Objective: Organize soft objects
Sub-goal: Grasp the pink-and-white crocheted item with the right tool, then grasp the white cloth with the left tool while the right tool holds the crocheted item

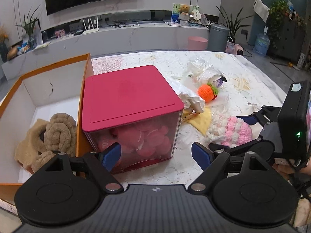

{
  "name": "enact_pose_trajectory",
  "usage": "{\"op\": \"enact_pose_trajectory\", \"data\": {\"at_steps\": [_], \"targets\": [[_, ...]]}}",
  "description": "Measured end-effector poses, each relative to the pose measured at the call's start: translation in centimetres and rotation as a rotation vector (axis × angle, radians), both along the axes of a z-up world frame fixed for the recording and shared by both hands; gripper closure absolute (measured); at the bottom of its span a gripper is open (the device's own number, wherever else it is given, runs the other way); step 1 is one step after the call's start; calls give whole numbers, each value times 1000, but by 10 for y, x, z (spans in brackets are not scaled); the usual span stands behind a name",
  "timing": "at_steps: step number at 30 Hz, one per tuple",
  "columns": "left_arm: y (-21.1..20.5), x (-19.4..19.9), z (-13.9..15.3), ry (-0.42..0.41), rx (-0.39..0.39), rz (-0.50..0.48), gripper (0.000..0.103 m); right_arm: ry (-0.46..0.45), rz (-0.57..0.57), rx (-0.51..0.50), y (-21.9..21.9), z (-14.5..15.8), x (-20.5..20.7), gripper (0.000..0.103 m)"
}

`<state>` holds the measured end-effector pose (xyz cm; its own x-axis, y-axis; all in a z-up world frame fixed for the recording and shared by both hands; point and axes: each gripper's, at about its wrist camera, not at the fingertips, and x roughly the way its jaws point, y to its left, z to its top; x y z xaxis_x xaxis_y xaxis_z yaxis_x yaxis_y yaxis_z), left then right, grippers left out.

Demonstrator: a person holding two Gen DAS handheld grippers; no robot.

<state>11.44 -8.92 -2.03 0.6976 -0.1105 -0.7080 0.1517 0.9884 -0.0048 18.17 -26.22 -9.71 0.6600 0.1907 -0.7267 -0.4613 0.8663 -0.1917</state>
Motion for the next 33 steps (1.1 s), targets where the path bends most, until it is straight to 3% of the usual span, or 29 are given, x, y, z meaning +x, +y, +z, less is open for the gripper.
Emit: {"op": "enact_pose_trajectory", "data": {"at_steps": [4,6,8,15,20,22,28,33], "targets": [[-2,-1,0,1,22,9,7,6,-12,12,-2,5,-1,35],[-3,-4,1,5,21,8,7,1,-43,35,-5,11,-1,60],[-4,-7,3,4,15,-1,7,-3,-68,73,-7,24,-3,72],[-42,-8,8,-12,18,-84,7,-61,-214,151,-42,86,-8,73],[-96,5,-8,27,-21,-123,7,-163,-331,99,-81,122,-13,72],[-117,12,-17,37,-38,-132,7,-176,-367,130,-99,134,-14,72],[-179,29,-43,61,-4,-157,6,-158,-392,149,-125,143,-22,71],[-216,40,-57,84,2,-148,6,-67,-429,149,-144,120,-9,71]]}}
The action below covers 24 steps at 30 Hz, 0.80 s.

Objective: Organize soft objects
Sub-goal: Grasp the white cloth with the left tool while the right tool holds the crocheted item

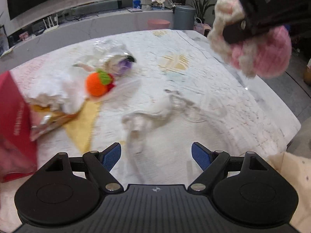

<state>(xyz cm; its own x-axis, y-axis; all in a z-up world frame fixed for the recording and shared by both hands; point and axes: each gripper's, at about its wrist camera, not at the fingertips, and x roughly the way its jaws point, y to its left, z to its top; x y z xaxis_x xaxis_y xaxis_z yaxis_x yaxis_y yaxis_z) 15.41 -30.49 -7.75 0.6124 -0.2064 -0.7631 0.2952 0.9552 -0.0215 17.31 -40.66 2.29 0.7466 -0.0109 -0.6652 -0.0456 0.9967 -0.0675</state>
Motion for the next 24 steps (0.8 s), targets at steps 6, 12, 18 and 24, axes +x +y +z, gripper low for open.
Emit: {"op": "enact_pose_trajectory", "data": {"at_steps": [6,12,18,24], "targets": [[-35,10,-12,-10,64,21,6,102,-93,41,-36,-34,17,70],[-53,21,-20,-19,55,75,2,111,-149,71,-56,-42,29,69],[-62,21,-34,-84,52,131,0,164,-173,65,-62,-62,38,69],[-52,7,-31,-100,5,160,0,192,-148,36,-50,-73,42,68]]}}
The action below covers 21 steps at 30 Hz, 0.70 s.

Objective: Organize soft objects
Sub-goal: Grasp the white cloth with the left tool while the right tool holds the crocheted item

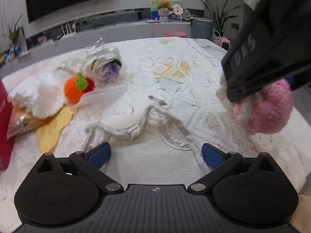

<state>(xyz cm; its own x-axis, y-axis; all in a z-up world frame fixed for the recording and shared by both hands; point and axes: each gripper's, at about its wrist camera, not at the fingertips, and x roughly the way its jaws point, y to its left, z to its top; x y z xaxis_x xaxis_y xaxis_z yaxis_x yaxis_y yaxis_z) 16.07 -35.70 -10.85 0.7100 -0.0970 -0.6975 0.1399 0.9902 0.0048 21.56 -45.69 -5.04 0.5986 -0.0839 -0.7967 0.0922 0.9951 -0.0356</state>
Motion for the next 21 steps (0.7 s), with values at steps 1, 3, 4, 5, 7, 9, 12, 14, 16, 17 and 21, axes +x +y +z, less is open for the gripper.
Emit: {"op": "enact_pose_trajectory", "data": {"at_steps": [1,3,4,5,7,9,12,14,16,17,21], "targets": [[2,-4,1,5,3,13,0,3,7,-2,2,-1,1,68],[2,-11,-1,-3,61,27,0,8,13,-3,3,-2,2,67],[2,-14,-3,-23,68,27,0,11,11,-3,3,-3,3,67],[2,-15,-4,-34,57,38,0,13,9,-3,4,-4,3,67],[3,-12,-5,-38,35,66,0,18,8,-4,3,-6,3,67],[4,-8,-3,-26,26,72,0,19,3,-7,2,-6,3,67],[6,-10,-4,-36,11,64,0,10,6,-7,3,-4,1,67],[8,-16,-4,-57,8,53,0,1,10,2,4,-1,1,67],[13,-24,-2,-89,19,66,27,-6,15,8,6,1,0,67],[16,-27,-1,-105,24,85,57,-10,18,12,6,2,-1,67],[31,-30,1,-117,39,70,87,-24,31,20,10,7,-3,67]]}}
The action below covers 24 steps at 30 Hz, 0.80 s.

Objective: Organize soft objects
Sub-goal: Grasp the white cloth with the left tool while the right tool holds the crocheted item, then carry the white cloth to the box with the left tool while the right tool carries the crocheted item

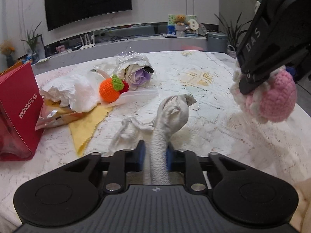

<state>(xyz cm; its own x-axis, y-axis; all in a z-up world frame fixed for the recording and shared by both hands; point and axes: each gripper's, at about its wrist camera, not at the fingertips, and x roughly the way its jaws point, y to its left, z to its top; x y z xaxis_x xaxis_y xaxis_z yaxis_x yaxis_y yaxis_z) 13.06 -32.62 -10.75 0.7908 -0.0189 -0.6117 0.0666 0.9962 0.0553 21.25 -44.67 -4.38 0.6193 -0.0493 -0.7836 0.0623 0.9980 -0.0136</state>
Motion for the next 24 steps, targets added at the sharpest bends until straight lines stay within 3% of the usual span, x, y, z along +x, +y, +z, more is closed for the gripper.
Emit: {"op": "enact_pose_trajectory", "data": {"at_steps": [1,4,9,17,24], "targets": [[4,0,1,1,-9,-7,88,-4,2,1,1,1,-1,67],[25,1,7,29,-131,-39,91,-23,7,12,2,7,-3,67],[48,-1,18,27,-193,-35,92,-78,6,21,3,18,-7,67],[72,-2,42,14,-238,-43,92,-114,54,40,16,33,-12,67],[81,-5,72,-19,-233,-32,92,-154,131,38,43,47,-22,67]]}}
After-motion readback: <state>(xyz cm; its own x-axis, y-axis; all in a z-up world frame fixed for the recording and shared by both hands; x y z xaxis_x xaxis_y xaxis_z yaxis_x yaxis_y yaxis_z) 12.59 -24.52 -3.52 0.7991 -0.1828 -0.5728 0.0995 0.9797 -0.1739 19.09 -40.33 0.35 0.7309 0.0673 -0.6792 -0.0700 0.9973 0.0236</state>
